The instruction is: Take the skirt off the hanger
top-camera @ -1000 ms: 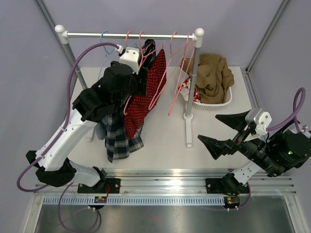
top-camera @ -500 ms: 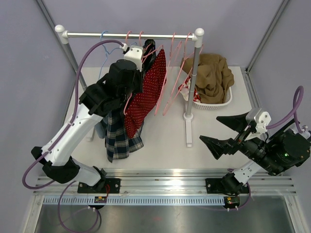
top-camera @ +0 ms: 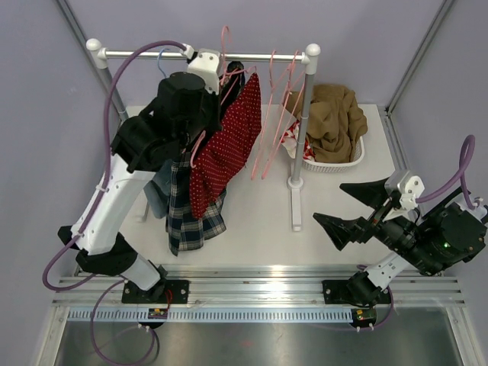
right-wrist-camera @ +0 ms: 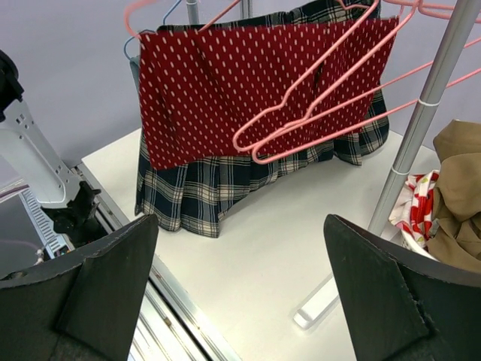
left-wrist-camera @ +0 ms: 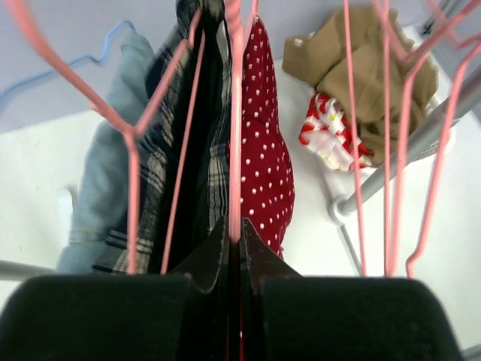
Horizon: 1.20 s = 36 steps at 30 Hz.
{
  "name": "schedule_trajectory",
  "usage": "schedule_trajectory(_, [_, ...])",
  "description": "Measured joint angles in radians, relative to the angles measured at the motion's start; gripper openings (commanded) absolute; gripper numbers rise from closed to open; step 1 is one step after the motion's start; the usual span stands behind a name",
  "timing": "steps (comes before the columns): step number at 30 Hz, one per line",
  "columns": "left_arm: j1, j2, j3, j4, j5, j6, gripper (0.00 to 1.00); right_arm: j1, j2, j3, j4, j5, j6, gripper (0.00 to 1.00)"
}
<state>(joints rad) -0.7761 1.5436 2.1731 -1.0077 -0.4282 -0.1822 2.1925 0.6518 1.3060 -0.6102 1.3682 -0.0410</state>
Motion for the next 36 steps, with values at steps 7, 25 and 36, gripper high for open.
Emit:
schedule_trajectory(7, [0.0,-0.015,0.182,-0.051,0.009,0.009,0.0,0.0,0.017,-0.041,0.106,0.0,-0.092,0.99])
schedule_trajectory(25, [-0.031,-0.182,-0.016,-0.061,0.039,-0.059,0.0,-0.606,0.879,0.712,-0.265,-0.534,-0.055,0.99])
schedule_trajectory(36, [-0.033,-0.241,-0.073,-0.072,0.037,-0.058,0.0,-0.818,0.953,0.472,-0.17,-0.867,0.09,1.0])
